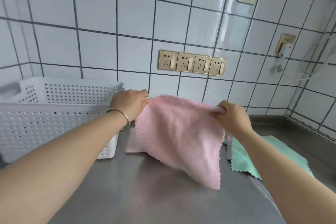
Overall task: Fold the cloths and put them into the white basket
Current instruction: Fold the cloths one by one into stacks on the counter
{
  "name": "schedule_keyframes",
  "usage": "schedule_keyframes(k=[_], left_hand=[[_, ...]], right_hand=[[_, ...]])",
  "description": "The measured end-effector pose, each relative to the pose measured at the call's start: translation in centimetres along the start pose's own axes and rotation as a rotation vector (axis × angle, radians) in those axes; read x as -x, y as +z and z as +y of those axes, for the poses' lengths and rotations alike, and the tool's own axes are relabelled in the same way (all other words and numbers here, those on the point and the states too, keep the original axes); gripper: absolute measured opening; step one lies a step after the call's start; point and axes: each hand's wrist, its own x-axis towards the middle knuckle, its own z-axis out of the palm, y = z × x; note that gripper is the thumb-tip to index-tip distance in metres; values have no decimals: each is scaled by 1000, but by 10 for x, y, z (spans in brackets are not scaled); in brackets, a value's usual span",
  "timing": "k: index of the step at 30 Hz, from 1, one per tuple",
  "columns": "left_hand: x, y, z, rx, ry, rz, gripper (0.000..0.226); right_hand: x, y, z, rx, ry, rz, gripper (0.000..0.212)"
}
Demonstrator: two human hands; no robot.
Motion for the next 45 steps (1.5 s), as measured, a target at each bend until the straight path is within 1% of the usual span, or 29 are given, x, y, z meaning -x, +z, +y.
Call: schedule_keyframes(k=[2,4,5,7,9,11,12,14,16,18,19,20,22,23,24,26,29,30,31,33,36,38,39,40,41,42,43,44,45], left_hand=[[-9,-30,-11,-33,-26,93,37],[-10,-56,-25,-46,10,160,37],[-5,-64,-30,-26,45,177,36],[19,-71,-40,42,157,204,35],[55,-69,-47,73,287,192,43],[98,-63,-51,100,366,109,49],[120,-56,-51,94,397,62,46],[159,-41,-46,76,440,-13,35],[193,-26,-41,146,470,-139,29],[225,-15,-37,222,462,-259,20],[238,-11,-34,249,452,-295,12],[248,-7,-33,290,422,-322,8],[260,-5,-30,412,319,-445,15],[264,-3,-30,435,277,-490,12],[268,-4,-28,466,240,-569,9],[272,-8,-29,515,171,-652,11],[268,-21,-32,476,159,-740,7],[267,-25,-33,454,162,-792,13],[265,-27,-35,435,173,-836,21],[262,-32,-38,459,152,-904,28],[250,-30,-45,576,59,-978,39],[235,-27,-48,649,-36,-991,49],[230,-20,-49,664,-92,-964,49],[225,-14,-50,684,-169,-928,53],[221,-8,-50,729,-280,-885,59],[217,0,-49,805,-424,-851,56],[213,7,-46,877,-559,-833,44],[209,12,-42,921,-656,-822,32],[206,19,-40,931,-712,-792,22]], right_hand=[[-10,-10,-20,-62,10,122,21],[-9,-25,-35,-137,-11,188,19],[-4,-33,-39,-178,-20,189,16],[16,-43,-41,-261,-22,135,9],[46,-44,-36,-294,-35,63,15],[83,-36,-29,-237,-56,-62,22],[101,-29,-24,-204,-57,-134,26],[137,-13,-13,-156,-43,-289,39],[171,5,0,-98,-28,-439,47],[202,22,12,-83,21,-529,45],[216,27,16,-113,49,-538,47],[226,32,20,-145,69,-532,51],[237,36,25,-187,83,-504,54],[240,33,25,-189,84,-502,53],[242,29,25,-180,87,-514,49],[245,20,22,-124,73,-553,40],[245,13,21,-110,55,-597,45],[245,12,23,-111,57,-614,45],[244,9,26,-115,64,-643,42],[243,3,30,-124,58,-740,34],[227,-5,30,-158,90,-937,36],[211,-5,28,-195,132,-1005,31],[204,-1,26,-225,171,-990,24],[198,5,24,-268,223,-935,20],[194,12,23,-322,296,-858,19],[188,22,21,-379,361,-772,19],[183,31,17,-419,409,-692,19],[178,40,13,-428,439,-628,20],[173,49,8,-403,457,-577,24]])
